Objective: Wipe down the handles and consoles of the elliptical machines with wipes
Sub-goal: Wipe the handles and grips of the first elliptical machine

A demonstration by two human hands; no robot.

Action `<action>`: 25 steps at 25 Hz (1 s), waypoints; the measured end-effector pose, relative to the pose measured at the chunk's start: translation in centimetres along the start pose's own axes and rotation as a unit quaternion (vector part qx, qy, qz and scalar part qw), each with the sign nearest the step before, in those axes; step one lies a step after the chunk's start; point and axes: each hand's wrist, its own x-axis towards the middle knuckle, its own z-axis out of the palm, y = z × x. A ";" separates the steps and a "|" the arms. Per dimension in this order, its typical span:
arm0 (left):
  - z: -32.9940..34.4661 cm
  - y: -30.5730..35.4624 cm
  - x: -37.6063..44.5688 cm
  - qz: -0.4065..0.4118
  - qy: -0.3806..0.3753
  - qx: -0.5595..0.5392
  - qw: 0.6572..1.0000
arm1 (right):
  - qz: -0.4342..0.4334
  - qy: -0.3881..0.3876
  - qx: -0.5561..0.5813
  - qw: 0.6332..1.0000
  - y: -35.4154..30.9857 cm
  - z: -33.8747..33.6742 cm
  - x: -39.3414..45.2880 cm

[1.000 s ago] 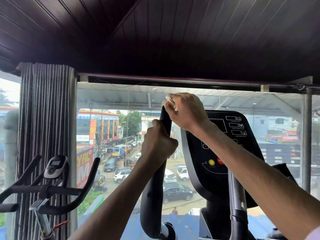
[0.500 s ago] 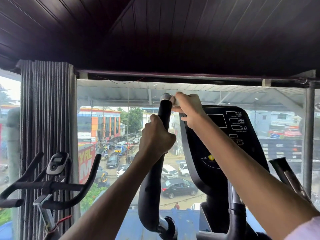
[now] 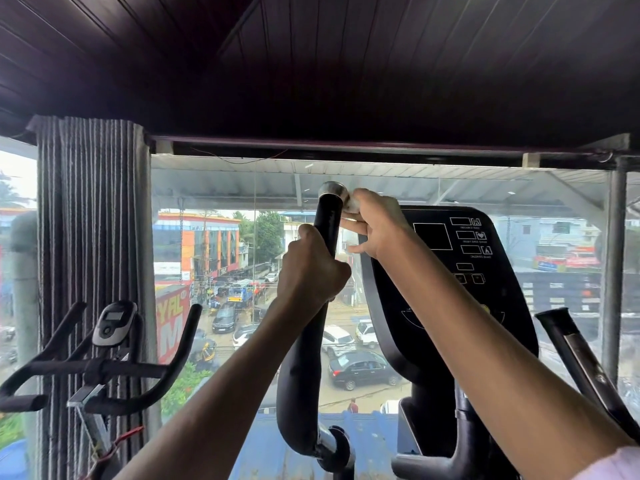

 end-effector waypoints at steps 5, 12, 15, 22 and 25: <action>0.0 0.0 -0.1 0.003 0.003 0.009 1.000 | 0.062 -0.046 0.048 0.996 -0.9 -0.4 0.1; 0.0 0.0 0.1 -0.006 0.000 0.006 1.000 | -0.163 0.022 -0.126 0.978 1.2 -0.8 -1.0; -0.3 0.1 -0.1 -0.025 -0.016 -0.016 0.999 | -0.417 0.044 -0.333 0.844 2.3 -0.8 0.6; -0.4 0.0 -0.9 -0.022 -0.020 0.010 1.000 | -0.580 -0.126 -0.506 0.626 1.3 -3.7 2.1; -0.2 -0.4 -1.3 -0.027 -0.009 0.016 0.999 | -0.611 -0.095 -0.567 0.545 -0.3 -4.6 2.6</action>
